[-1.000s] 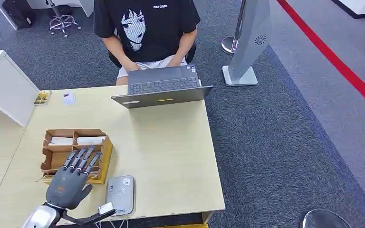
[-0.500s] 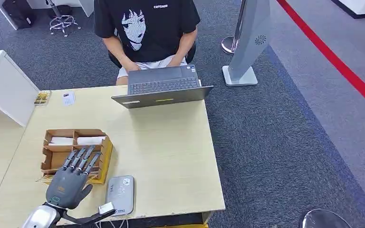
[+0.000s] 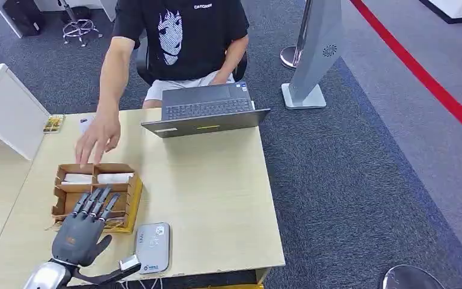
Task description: Pass the card to the sensor for recognition and then transmit it.
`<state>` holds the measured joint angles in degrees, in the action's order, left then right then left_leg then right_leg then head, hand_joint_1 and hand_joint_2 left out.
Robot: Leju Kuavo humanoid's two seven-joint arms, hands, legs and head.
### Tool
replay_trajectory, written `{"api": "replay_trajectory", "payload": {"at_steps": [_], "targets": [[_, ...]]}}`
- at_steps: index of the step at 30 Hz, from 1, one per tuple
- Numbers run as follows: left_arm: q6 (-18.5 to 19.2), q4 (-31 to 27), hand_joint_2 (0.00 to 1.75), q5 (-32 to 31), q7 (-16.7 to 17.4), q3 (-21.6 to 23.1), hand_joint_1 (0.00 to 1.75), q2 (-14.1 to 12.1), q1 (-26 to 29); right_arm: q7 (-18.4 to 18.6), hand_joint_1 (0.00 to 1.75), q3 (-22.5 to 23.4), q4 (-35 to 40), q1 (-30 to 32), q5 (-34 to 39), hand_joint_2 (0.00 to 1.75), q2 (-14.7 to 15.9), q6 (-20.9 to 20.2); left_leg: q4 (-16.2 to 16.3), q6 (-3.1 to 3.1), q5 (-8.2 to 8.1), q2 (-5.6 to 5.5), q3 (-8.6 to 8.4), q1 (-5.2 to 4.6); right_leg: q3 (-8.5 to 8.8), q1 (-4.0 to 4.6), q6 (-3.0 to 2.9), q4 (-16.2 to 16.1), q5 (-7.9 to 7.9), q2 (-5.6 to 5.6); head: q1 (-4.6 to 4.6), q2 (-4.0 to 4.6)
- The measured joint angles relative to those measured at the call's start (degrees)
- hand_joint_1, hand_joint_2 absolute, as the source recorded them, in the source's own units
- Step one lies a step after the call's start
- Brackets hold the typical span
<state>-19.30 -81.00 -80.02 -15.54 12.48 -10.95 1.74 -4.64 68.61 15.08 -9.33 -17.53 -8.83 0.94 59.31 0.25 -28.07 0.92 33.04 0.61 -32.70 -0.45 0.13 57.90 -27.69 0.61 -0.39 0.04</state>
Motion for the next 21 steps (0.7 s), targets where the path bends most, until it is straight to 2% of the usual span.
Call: {"api": "replay_trajectory", "payload": {"at_steps": [12,13,14,21], "targets": [[0.2,0.3,1.75,0.2,-0.7,-0.8,0.0,0.1,-0.1,0.0,0.0,0.0,0.0,-0.1,-0.8,1.75,-0.3,0.0,0.0,0.0,0.0,0.0,0.0,0.0,0.0,0.0,0.0,0.0,0.0,0.0,0.02,0.0],[0.2,0.3,1.75,0.2,-0.7,-0.8,1.03,0.1,-0.1,0.0,0.0,0.0,0.0,-0.1,-0.8,1.75,-0.3,0.0,0.0,0.0,0.0,0.0,0.0,0.0,-0.01,0.0,0.0,0.0,0.0,0.0,0.02,0.0],[0.2,0.4,1.75,0.2,-0.7,-0.8,1.71,0.1,-0.1,0.0,0.0,0.0,0.0,-0.1,-0.8,1.75,-0.4,0.0,0.0,0.0,0.0,0.0,0.0,0.0,-0.01,0.0,0.0,0.0,0.0,0.0,0.02,0.0],[0.4,0.5,1.75,0.2,-1.0,-0.8,1.75,0.1,-0.1,0.0,0.0,0.0,0.2,-0.1,-1.0,1.75,-0.4,0.0,0.0,0.0,0.0,0.0,0.0,0.0,-0.01,0.0,0.0,0.0,0.0,0.0,0.02,0.0]]}}
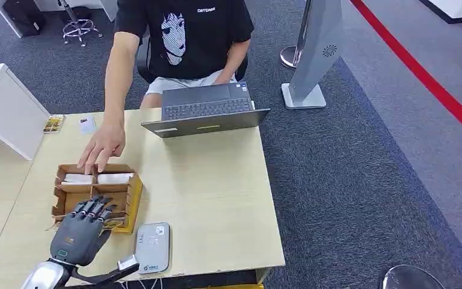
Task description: Pass the card to the sensor for recognition and then transmit it.
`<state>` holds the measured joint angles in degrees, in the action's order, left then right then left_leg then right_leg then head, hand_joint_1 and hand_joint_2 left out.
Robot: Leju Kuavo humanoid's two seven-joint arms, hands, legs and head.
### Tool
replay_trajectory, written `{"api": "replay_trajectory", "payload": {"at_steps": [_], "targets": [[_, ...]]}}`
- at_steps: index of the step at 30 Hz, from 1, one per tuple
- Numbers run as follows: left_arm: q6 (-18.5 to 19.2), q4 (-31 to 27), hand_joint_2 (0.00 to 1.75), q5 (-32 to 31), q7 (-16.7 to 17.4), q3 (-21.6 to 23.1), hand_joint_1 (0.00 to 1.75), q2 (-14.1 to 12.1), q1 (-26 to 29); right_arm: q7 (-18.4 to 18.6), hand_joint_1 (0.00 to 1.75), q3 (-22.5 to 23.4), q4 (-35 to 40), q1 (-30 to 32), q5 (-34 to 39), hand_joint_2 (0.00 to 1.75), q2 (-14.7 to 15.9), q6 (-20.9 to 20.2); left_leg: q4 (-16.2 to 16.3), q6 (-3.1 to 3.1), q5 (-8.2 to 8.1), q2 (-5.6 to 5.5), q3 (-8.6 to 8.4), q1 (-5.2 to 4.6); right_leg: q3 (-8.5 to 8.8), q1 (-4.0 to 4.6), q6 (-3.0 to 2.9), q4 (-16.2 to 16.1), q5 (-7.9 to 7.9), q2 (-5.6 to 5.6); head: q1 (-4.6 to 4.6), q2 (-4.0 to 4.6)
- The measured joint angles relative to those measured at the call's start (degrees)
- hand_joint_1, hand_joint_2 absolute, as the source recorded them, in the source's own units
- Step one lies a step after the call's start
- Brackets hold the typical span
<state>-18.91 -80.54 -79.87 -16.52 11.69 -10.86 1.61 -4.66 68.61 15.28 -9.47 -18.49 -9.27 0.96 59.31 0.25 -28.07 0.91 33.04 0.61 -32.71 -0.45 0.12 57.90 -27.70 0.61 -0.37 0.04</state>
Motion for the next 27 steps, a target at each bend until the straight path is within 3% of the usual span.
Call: {"api": "replay_trajectory", "payload": {"at_steps": [13,20,27], "targets": [[-1.4,-0.3,1.75,-2.5,-0.2,0.0,1.75,-0.7,-1.5,0.5,0.0,0.0,0.0,0.0,-1.0,1.75,0.0,0.1,0.0,0.0,0.01,0.0,0.0,0.0,-0.05,0.01,0.0,0.0,0.0,0.0,0.0,0.0],[-1.2,-5.6,1.75,-2.9,0.5,0.6,1.75,-2.3,-9.0,1.8,0.0,-0.1,0.0,-0.4,-2.6,1.75,0.0,1.0,0.0,-0.04,0.07,-0.01,0.01,0.01,-0.05,0.04,-0.05,0.0,0.06,0.02,-0.02,0.0],[3.0,-9.4,1.75,0.3,-0.7,2.9,1.75,-2.4,-17.9,2.5,0.0,-0.3,0.0,-1.3,-4.0,1.75,0.0,1.4,0.0,-0.04,0.07,-0.02,0.04,0.01,-0.07,0.04,-0.06,0.0,0.07,0.02,0.02,0.0]]}}
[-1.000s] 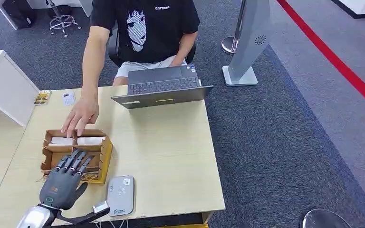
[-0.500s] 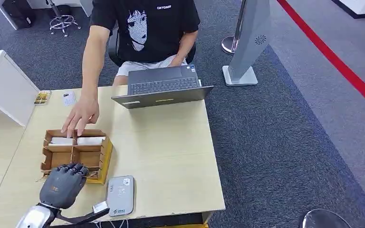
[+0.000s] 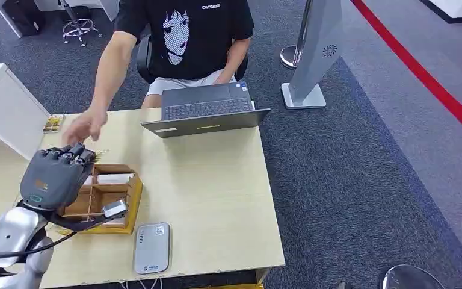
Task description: Pass the card to the sensor for recognition and then transmit it.
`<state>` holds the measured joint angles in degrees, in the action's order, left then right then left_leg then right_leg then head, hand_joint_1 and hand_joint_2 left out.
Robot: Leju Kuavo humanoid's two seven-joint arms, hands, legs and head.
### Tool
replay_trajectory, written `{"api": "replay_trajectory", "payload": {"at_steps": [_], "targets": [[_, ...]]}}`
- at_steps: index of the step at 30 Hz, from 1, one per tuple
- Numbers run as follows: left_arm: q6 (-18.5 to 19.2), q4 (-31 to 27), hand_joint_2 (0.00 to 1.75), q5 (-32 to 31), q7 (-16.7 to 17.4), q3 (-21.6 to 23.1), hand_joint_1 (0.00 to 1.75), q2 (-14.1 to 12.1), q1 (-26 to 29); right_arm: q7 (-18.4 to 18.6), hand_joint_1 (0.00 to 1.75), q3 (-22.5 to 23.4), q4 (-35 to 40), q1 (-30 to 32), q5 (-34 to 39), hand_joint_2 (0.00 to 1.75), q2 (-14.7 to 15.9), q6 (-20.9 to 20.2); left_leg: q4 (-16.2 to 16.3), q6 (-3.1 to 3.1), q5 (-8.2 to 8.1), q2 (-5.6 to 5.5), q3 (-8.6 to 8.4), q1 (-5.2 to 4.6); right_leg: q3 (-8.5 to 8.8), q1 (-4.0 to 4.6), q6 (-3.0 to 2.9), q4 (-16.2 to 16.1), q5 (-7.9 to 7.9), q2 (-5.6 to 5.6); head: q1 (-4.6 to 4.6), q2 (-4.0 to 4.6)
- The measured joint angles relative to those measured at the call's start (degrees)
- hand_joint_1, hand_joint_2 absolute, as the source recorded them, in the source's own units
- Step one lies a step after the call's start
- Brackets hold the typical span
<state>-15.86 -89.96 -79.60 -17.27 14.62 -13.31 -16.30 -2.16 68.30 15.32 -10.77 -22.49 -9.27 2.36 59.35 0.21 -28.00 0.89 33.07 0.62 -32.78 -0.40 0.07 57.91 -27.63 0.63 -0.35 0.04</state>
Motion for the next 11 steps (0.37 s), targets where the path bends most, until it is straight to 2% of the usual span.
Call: {"api": "replay_trajectory", "payload": {"at_steps": [4,11], "targets": [[2.1,1.3,1.75,1.3,-0.1,1.4,1.75,0.6,-5.5,0.9,0.0,-0.4,0.0,-0.7,-1.1,1.75,0.0,0.2,0.0,0.0,0.0,0.02,-0.01,0.0,-0.01,0.0,0.0,0.0,0.01,-0.01,-0.02,0.0],[2.4,9.4,1.75,3.0,0.2,1.7,1.75,2.8,-13.3,1.4,0.0,-1.2,-0.2,-1.7,-2.7,1.75,-0.1,0.7,0.0,0.0,0.0,0.04,0.0,0.0,-0.02,-0.01,-0.01,0.0,0.02,-0.03,-0.02,0.0]]}}
